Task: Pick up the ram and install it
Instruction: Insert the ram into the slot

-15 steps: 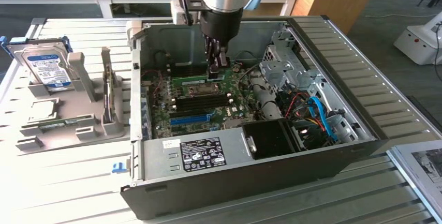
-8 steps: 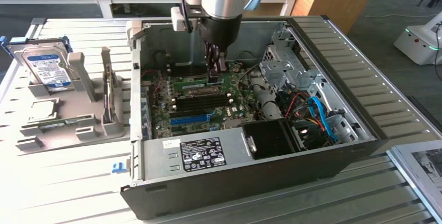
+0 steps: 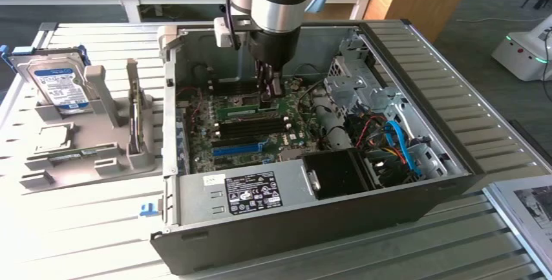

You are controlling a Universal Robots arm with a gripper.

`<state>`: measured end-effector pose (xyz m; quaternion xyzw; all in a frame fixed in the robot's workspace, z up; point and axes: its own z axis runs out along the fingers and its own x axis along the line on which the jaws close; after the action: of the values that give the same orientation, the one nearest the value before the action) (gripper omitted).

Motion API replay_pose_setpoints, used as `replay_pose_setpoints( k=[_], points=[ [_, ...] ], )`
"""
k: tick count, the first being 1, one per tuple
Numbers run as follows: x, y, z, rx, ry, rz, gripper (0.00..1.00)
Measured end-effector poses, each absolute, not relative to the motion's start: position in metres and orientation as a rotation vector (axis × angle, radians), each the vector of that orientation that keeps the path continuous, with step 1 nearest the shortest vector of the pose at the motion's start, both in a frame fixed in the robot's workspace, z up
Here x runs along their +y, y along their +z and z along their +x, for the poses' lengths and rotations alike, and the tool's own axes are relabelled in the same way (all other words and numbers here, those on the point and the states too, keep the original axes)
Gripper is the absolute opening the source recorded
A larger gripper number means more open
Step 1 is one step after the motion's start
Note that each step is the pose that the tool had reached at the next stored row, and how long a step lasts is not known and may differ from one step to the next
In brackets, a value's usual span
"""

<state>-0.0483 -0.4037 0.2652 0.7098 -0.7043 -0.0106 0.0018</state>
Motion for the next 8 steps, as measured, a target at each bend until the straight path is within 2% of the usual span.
replay_pose_setpoints(
  k=[8],
  points=[
    [-0.4037,0.2651,-0.0458,-2.210,-0.033,2.227,0.12]
  ],
)
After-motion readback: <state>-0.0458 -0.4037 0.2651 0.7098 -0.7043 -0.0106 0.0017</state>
